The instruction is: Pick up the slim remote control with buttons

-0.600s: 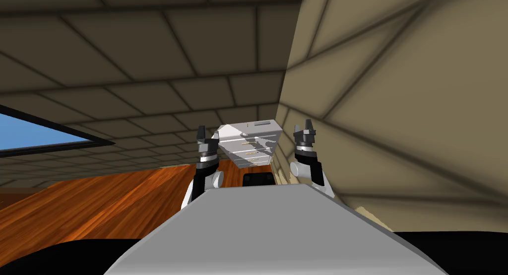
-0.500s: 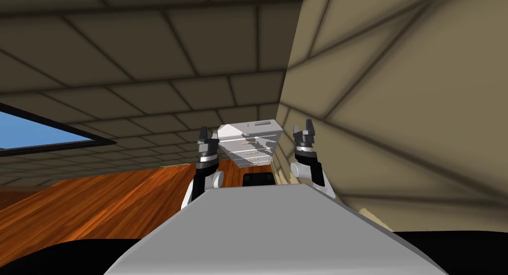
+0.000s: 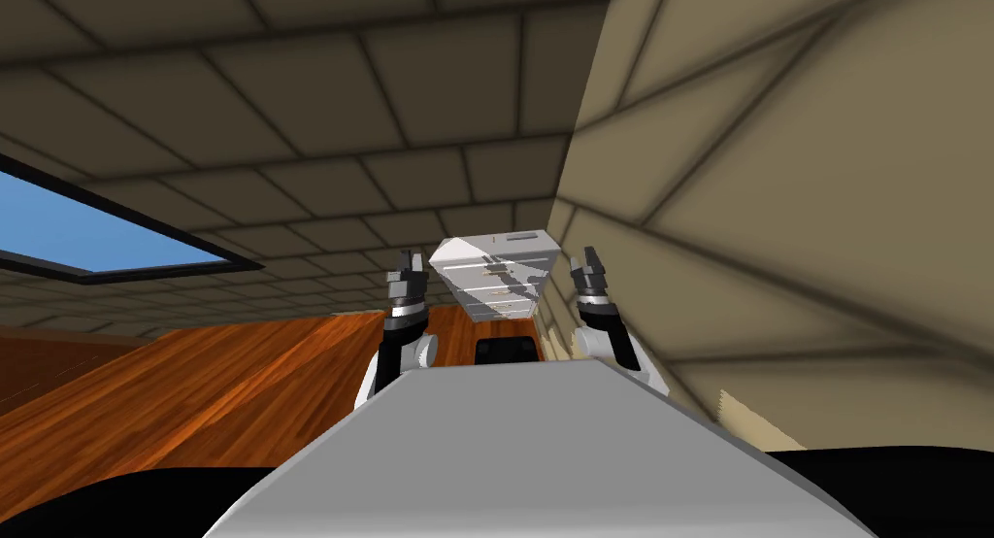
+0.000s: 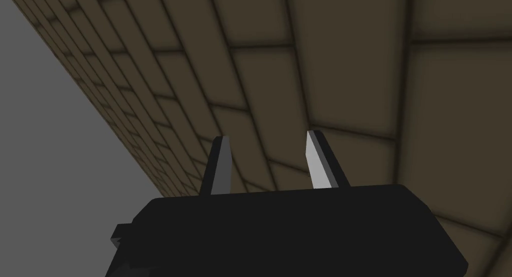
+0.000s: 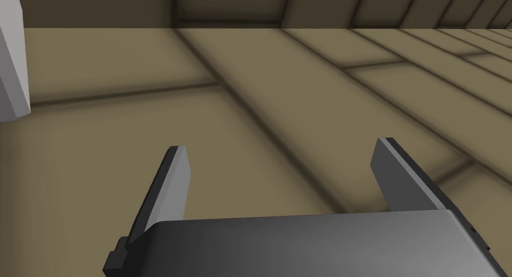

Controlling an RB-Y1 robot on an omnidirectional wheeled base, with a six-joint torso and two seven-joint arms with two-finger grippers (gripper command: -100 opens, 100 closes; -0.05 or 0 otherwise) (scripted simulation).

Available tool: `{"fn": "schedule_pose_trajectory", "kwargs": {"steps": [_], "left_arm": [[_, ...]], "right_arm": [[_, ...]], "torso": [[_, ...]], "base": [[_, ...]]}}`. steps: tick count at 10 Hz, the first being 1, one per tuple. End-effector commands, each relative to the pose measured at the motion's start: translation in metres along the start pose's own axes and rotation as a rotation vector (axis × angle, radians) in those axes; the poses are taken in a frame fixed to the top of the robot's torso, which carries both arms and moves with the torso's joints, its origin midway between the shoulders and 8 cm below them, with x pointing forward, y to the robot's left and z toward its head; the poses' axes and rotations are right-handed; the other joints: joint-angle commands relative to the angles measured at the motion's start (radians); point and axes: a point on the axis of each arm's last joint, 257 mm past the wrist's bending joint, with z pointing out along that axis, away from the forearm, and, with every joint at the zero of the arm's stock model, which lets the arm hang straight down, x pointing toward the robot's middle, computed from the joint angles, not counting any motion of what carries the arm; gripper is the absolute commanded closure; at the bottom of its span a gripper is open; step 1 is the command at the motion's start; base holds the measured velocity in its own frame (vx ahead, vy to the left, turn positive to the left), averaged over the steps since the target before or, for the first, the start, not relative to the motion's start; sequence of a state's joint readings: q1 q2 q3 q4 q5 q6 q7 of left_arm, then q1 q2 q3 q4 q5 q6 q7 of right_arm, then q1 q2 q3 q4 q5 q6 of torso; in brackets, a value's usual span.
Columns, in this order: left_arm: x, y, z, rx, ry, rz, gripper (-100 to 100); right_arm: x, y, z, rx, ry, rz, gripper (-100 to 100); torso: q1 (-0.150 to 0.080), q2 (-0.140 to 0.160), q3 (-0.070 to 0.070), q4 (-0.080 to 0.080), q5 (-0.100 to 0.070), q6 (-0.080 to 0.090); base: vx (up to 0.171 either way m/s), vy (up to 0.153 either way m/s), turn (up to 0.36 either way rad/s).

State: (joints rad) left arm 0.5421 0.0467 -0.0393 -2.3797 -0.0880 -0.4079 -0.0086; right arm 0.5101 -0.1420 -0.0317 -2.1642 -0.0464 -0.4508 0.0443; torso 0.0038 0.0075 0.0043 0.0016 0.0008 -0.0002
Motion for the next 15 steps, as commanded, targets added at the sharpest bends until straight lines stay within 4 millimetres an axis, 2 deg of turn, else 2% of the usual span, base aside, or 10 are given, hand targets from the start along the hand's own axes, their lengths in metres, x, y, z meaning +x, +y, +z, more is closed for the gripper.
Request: {"fn": "schedule_pose_trajectory", "kwargs": {"steps": [1,2,5,7,8,10,11,12,13,15], "left_arm": [[0.000,0.000,0.000,0.000,0.000,0.000,0],[0.000,0.000,0.000,0.000,0.000,0.000,0],[0.000,0.000,0.000,0.000,0.000,0.000,0],[0.000,0.000,0.000,0.000,0.000,0.000,0],[0.000,0.000,0.000,0.000,0.000,0.000,0],[0.000,0.000,0.000,0.000,0.000,0.000,0],[0.000,0.000,0.000,0.000,0.000,0.000,0],[0.000,0.000,0.000,0.000,0.000,0.000,0],[0.000,0.000,0.000,0.000,0.000,0.000,0],[0.000,0.000,0.000,0.000,0.000,0.000,0]], "right_arm": [[0.002,-0.019,-0.014,0.036,0.048,-0.037,-100],[0.003,-0.019,-0.014,0.035,0.054,-0.041,-100],[0.004,-0.046,-0.041,0.088,0.132,-0.100,-100],[0.002,-0.073,-0.074,0.149,0.211,-0.163,-100],[0.002,-0.073,-0.074,0.145,0.219,-0.167,-100],[-0.006,-0.096,-0.114,0.208,0.306,-0.237,-100],[-0.007,-0.097,-0.116,0.211,0.319,-0.243,-100],[-0.013,-0.107,-0.138,0.243,0.366,-0.281,-100],[-0.015,-0.109,-0.140,0.249,0.375,-0.286,-100],[-0.033,-0.125,-0.183,0.311,0.476,-0.367,-100]], "torso": [[0.000,0.000,0.000,0.000,0.000,0.000],[0.002,0.001,0.001,0.000,0.000,0.000],[0.004,0.003,0.002,0.001,0.001,0.000],[0.004,0.001,0.001,0.000,0.001,0.000],[0.006,0.003,0.002,0.001,0.001,0.000],[0.002,0.001,0.001,0.000,0.001,0.000],[0.005,0.002,0.001,0.001,0.001,0.000],[0.003,-0.001,0.000,0.000,0.001,0.000],[0.002,-0.003,-0.001,0.000,0.001,0.000],[0.001,-0.003,-0.001,0.000,0.000,0.000]], "base": [[-0.134,0.103,0.147],[-0.123,0.078,0.079],[-0.132,0.107,0.137],[-0.130,0.149,0.225],[-0.103,0.115,0.065],[-0.118,0.141,0.241],[-0.053,0.119,0.123],[-0.041,0.114,0.227],[-0.040,0.088,0.113],[-0.046,0.139,0.337]]}}
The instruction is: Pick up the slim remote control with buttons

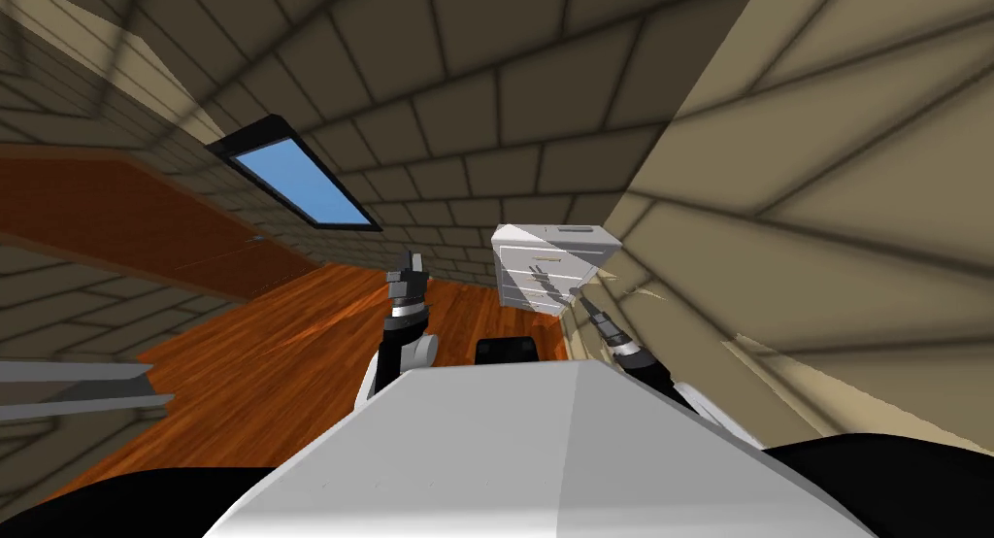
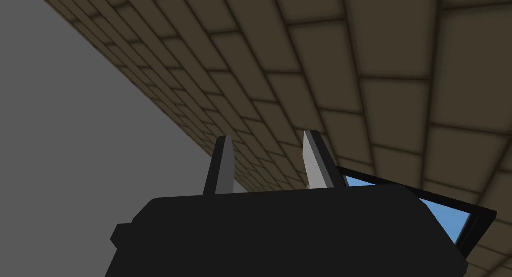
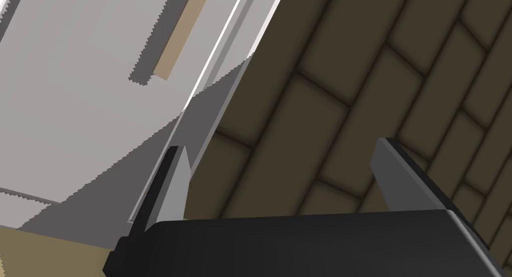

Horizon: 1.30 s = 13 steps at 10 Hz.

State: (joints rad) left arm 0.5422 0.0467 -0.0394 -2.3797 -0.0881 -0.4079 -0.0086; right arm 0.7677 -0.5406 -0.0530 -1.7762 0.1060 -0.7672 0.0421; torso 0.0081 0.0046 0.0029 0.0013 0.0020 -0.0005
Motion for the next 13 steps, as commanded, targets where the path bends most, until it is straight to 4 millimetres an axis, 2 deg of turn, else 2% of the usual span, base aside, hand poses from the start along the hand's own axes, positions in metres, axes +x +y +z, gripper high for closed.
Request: {"fn": "schedule_pose_trajectory", "kwargs": {"steps": [1,2,3,4,5,6,7,8,9,11,12,13], "left_arm": [[0.000,0.000,0.000,0.000,0.000,0.000,0],[0.000,0.000,0.000,0.000,0.000,0.000,0],[0.000,0.000,0.000,0.000,0.000,0.000,0],[0.000,0.000,0.000,0.000,0.000,0.000,0],[0.000,0.000,0.000,0.000,0.000,0.000,0],[0.000,0.000,0.000,0.000,0.000,0.000,0],[0.000,0.000,0.000,0.000,0.000,0.000,0],[0.000,0.000,0.000,0.000,0.000,0.000,0],[0.000,0.000,0.000,0.000,0.000,0.000,0],[0.000,0.000,0.000,0.000,0.000,0.000,0],[0.000,0.000,0.000,0.000,0.000,0.000,0],[0.000,0.000,0.000,0.000,0.000,0.001,0]], "right_arm": [[0.004,-0.017,-0.022,0.039,0.055,-0.035,-100],[0.005,-0.027,-0.044,0.065,0.104,-0.074,-100],[0.005,-0.036,-0.050,0.087,0.123,-0.083,-100],[0.005,-0.048,-0.077,0.123,0.173,-0.121,-100],[0.003,-0.057,-0.083,0.143,0.196,-0.133,-100],[-0.002,-0.071,-0.110,0.184,0.250,-0.177,-100],[-0.003,-0.075,-0.118,0.201,0.272,-0.184,-100],[-0.011,-0.086,-0.146,0.240,0.330,-0.231,-100],[-0.012,-0.091,-0.155,0.262,0.350,-0.236,-100],[-0.025,-0.105,-0.193,0.322,0.430,-0.286,-100],[-0.025,-0.105,-0.194,0.324,0.430,-0.286,-100],[-0.037,-0.106,-0.217,0.343,0.505,-0.335,-100]], "torso": [[0.000,0.000,0.000,0.000,0.000,0.000],[-0.002,-0.001,0.000,0.000,0.000,0.001],[-0.003,-0.001,-0.001,0.000,0.000,0.000],[-0.005,-0.001,-0.001,0.000,-0.001,0.001],[-0.005,-0.002,-0.001,0.000,-0.001,0.000],[-0.006,-0.002,-0.001,0.000,-0.001,0.001],[-0.006,-0.003,-0.002,-0.001,-0.001,0.000],[-0.007,-0.003,-0.002,-0.001,-0.001,0.001],[-0.006,-0.003,-0.002,-0.001,-0.001,0.000],[-0.007,-0.004,-0.002,-0.001,-0.001,0.000],[-0.008,-0.004,-0.003,-0.001,-0.001,0.001],[-0.009,-0.003,-0.002,-0.001,-0.002,0.001]], "base": [[-0.020,0.127,0.097],[-0.016,0.118,0.250],[-0.011,0.078,0.134],[-0.003,0.094,0.253],[0.001,0.072,0.135],[0.016,0.080,0.256],[0.012,0.062,0.145],[0.014,0.077,0.251],[0.022,0.054,0.148],[0.038,0.060,0.237],[0.021,0.014,-0.018],[0.036,0.031,0.282]]}}
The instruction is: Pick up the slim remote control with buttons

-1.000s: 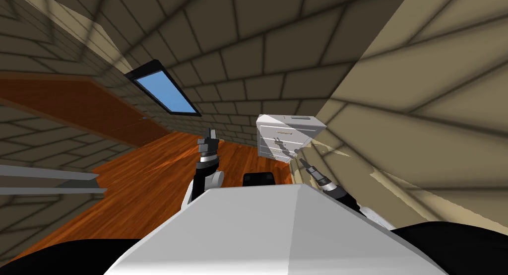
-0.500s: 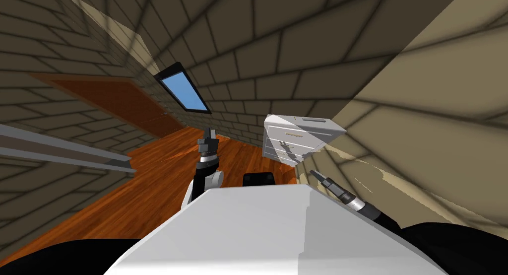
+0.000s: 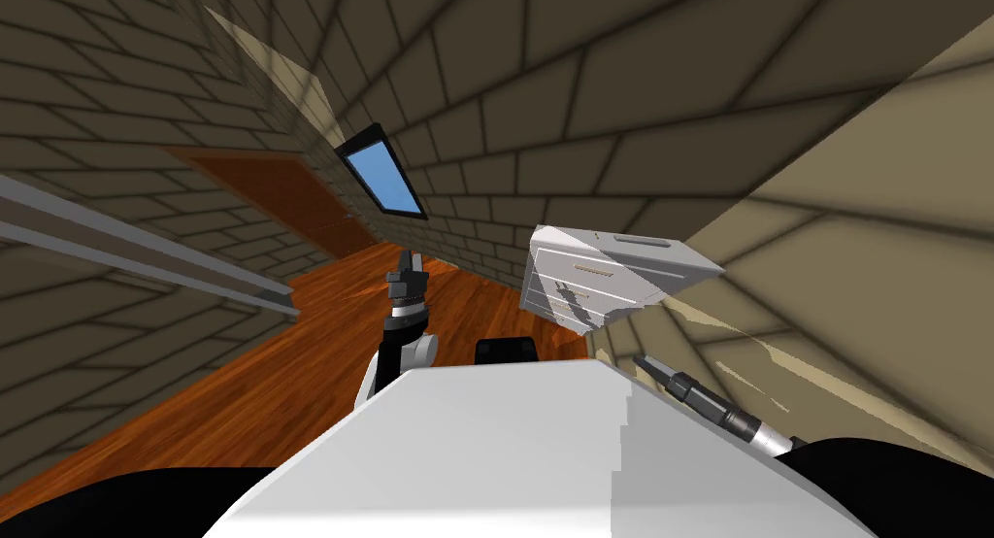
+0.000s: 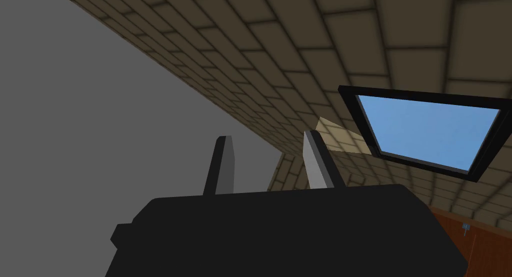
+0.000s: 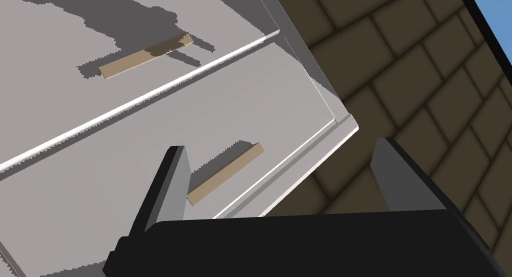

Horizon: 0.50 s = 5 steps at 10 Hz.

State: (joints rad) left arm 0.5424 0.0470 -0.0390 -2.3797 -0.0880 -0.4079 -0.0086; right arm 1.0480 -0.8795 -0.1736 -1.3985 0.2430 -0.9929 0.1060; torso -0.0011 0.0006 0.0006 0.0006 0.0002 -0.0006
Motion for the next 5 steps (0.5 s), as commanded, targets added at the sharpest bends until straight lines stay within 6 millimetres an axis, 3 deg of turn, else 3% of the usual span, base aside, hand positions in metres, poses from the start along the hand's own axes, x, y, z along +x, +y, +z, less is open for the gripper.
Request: {"fn": "schedule_pose_trajectory", "kwargs": {"steps": [1,2,3,5], "left_arm": [[0.000,0.000,0.000,0.000,0.000,0.000,0],[0.000,0.000,0.000,0.000,0.000,0.000,0],[0.000,0.000,0.000,0.000,0.000,0.000,0],[0.000,0.000,0.000,0.000,0.000,0.000,0]], "right_arm": [[0.003,-0.017,-0.022,0.041,0.046,-0.024,-100],[0.003,-0.019,-0.023,0.045,0.047,-0.023,-100],[0.004,-0.031,-0.051,0.075,0.121,-0.074,-100],[0.007,-0.041,-0.060,0.104,0.129,-0.070,-100]], "torso": [[0.000,0.000,0.000,0.000,0.000,0.000],[0.000,0.000,0.000,0.000,0.000,0.001],[-0.001,0.001,0.001,0.000,0.000,0.001],[0.000,0.000,0.000,0.000,0.000,0.001]], "base": [[0.036,0.023,0.171],[0.014,0.010,-0.028],[0.023,0.033,0.243],[0.029,0.013,0.091]]}}
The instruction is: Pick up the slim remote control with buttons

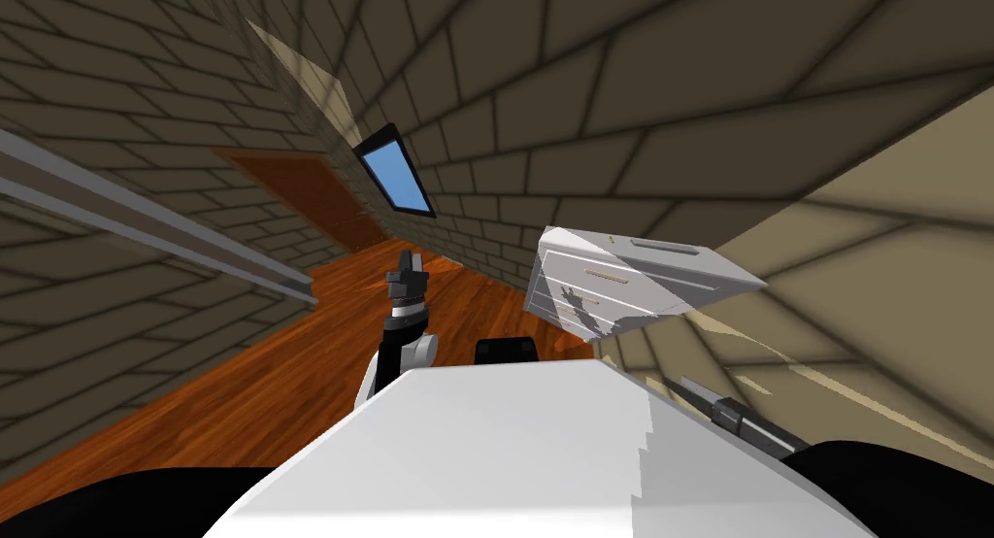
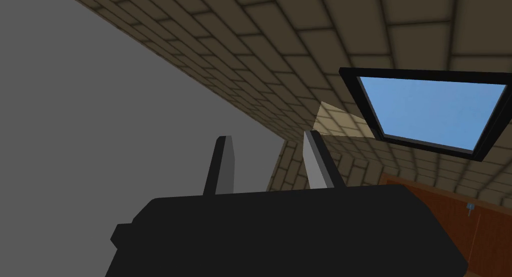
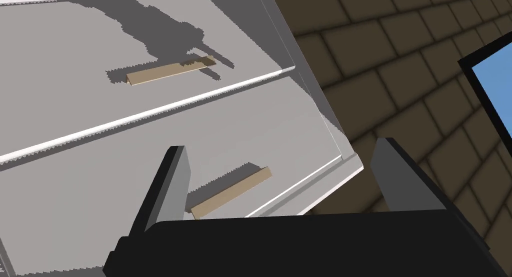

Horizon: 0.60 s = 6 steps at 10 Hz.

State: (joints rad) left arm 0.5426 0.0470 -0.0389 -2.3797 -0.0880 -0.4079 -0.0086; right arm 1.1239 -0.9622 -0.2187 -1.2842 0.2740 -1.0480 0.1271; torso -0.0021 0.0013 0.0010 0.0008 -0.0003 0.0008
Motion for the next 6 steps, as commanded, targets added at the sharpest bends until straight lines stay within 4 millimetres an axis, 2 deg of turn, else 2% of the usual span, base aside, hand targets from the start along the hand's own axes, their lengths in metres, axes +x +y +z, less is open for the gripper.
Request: {"fn": "schedule_pose_trajectory", "kwargs": {"steps": [1,2,3,6], "left_arm": [[0.000,0.000,0.000,0.000,0.000,0.000,0],[0.000,0.000,0.000,0.000,0.000,0.000,0],[0.000,0.000,0.000,0.000,0.000,0.000,0],[0.000,0.000,0.000,0.000,0.000,0.000,0]], "right_arm": [[0.004,-0.017,-0.030,0.040,0.077,-0.051,-100],[0.008,-0.026,-0.038,0.067,0.087,-0.044,-100],[0.005,-0.035,-0.061,0.083,0.151,-0.098,-100],[0.010,-0.056,-0.102,0.147,0.238,-0.132,-100]], "torso": [[0.000,0.000,0.000,0.000,0.000,0.000],[0.000,-0.001,-0.001,0.000,0.001,-0.002],[0.000,-0.002,-0.001,0.000,0.000,0.000],[-0.001,-0.002,-0.001,-0.001,0.000,-0.001]], "base": [[0.046,0.023,0.281],[0.045,0.005,0.166],[0.050,0.007,0.273],[0.048,-0.005,0.169]]}}
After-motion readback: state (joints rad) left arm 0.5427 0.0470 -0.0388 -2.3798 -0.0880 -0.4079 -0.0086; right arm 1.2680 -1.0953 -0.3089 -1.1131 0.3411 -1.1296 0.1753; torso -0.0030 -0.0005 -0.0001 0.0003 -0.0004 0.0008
